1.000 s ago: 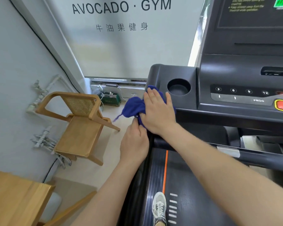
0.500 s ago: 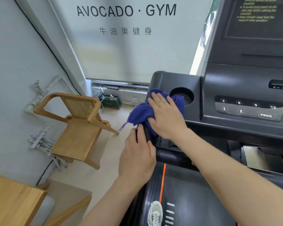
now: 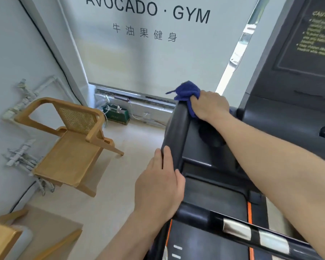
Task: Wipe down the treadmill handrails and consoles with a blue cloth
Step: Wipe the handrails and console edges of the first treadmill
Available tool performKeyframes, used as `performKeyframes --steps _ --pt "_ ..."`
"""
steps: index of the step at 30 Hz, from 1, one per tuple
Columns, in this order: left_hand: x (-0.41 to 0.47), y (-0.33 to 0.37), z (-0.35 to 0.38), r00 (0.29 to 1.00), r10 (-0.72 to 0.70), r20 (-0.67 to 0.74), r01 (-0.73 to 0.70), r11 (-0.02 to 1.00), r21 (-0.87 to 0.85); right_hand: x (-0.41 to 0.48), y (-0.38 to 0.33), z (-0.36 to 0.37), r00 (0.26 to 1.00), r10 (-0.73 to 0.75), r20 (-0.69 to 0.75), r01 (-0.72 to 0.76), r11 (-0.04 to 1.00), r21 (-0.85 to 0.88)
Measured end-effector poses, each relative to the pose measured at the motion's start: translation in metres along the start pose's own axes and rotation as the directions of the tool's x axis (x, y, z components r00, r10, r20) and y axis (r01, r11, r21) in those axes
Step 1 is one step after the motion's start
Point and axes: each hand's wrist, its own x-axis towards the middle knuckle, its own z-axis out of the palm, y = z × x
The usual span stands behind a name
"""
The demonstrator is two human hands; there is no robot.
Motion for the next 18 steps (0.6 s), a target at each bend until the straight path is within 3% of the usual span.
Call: performKeyframes --steps 3,6,11,13,15,18 --pt "0.003 0.001 0.002 1.0 -0.027 0.013 0.027 0.999 -0.027 -0.025 -0.024 0.006 0.982 -0.164 -0.099 0.173 0.98 0.096" --pt "0.004 0.001 -0.002 0.999 -0.037 -0.005 0.036 0.991 -0.131 -0.081 -0.047 0.006 0.898 -0.439 -0.03 0.439 0.887 0.146" --pt "0.004 -0.001 -0.002 0.999 -0.019 -0.036 0.01 0.97 -0.244 -0.095 -0.024 0.0 0.778 -0.625 0.06 0.612 0.776 0.156" --pt "0.006 0.001 0.0 0.999 -0.038 -0.004 0.036 0.978 -0.206 -0.055 0.003 0.0 0.865 -0.501 0.02 0.492 0.856 0.158" --pt "0.007 0.002 0.0 0.999 -0.048 0.001 0.048 0.983 -0.178 -0.017 0.015 -0.004 0.959 -0.283 0.024 0.277 0.949 0.148" --pt "0.007 0.001 0.001 0.999 -0.036 0.006 0.036 0.98 -0.197 -0.008 -0.004 0.0 0.994 -0.097 0.043 0.092 0.991 0.093"
